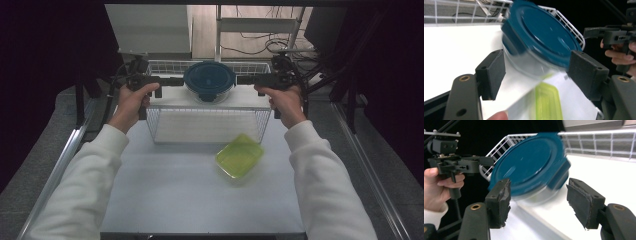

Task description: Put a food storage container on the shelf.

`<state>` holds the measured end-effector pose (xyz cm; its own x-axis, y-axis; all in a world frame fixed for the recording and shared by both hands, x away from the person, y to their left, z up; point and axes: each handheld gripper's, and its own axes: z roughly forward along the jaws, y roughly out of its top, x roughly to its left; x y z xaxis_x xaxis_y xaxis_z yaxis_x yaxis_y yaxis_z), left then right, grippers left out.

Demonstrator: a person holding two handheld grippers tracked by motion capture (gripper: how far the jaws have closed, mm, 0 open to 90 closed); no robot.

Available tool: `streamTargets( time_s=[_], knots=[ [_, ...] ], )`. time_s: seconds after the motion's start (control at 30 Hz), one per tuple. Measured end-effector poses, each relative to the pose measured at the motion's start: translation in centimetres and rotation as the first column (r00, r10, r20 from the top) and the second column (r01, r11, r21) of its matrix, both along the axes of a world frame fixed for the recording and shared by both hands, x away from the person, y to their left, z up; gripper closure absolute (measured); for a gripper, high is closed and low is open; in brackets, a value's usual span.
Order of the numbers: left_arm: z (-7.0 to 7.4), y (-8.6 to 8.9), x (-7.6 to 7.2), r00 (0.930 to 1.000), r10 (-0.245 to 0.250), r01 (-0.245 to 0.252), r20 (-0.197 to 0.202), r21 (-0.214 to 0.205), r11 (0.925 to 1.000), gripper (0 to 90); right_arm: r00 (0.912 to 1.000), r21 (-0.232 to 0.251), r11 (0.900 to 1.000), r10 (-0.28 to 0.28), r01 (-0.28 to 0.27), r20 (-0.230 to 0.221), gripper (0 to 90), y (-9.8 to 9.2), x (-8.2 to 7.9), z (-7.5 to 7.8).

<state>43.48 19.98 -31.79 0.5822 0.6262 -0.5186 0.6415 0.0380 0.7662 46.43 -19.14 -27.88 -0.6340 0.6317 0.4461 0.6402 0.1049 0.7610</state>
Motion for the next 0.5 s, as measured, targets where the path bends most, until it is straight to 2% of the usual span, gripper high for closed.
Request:
streamTargets(
  time_s=[0.1, 0.17, 0.3, 0.43, 0.5],
  knots=[
    [-0.3, 0.0, -1.7, 0.9998, -0.015, 0.015, 0.011, 0.005, 0.9999, 28.3, 0.9994, -0.002, 0.9995, 0.033, -0.032, 0.015, 35.1, -0.8, -1.4, -0.7],
    [-0.6, 0.0, -3.1, 0.9995, -0.02, 0.019, 0.024, 0.026, 0.9995, 28.2, 0.9987, -0.001, 0.9989, 0.048, -0.048, 0.02, 35.1, -1.4, -2.4, -1.2],
    [-1.8, -0.2, -6.2, 0.9982, -0.039, 0.037, 0.045, 0.043, 0.9984, 27.8, 0.997, 0.0, 0.9982, 0.059, -0.059, 0.049, 35.3, -2.7, -4.7, -2.2],
    [-3.1, -0.7, -9.1, 0.9959, -0.064, 0.058, 0.064, 0.092, 0.9941, 27.8, 0.9929, -0.053, 0.9961, 0.076, -0.071, 0.092, 35.3, -3.7, -7.5, -3.4],
    [-3.8, -0.8, -10.2, 0.9952, -0.07, 0.063, 0.068, 0.109, 0.992, 27.7, 0.9918, -0.07, 0.9946, 0.083, -0.077, 0.097, 35.3, -4.3, -8.7, -4.4]
  ],
)
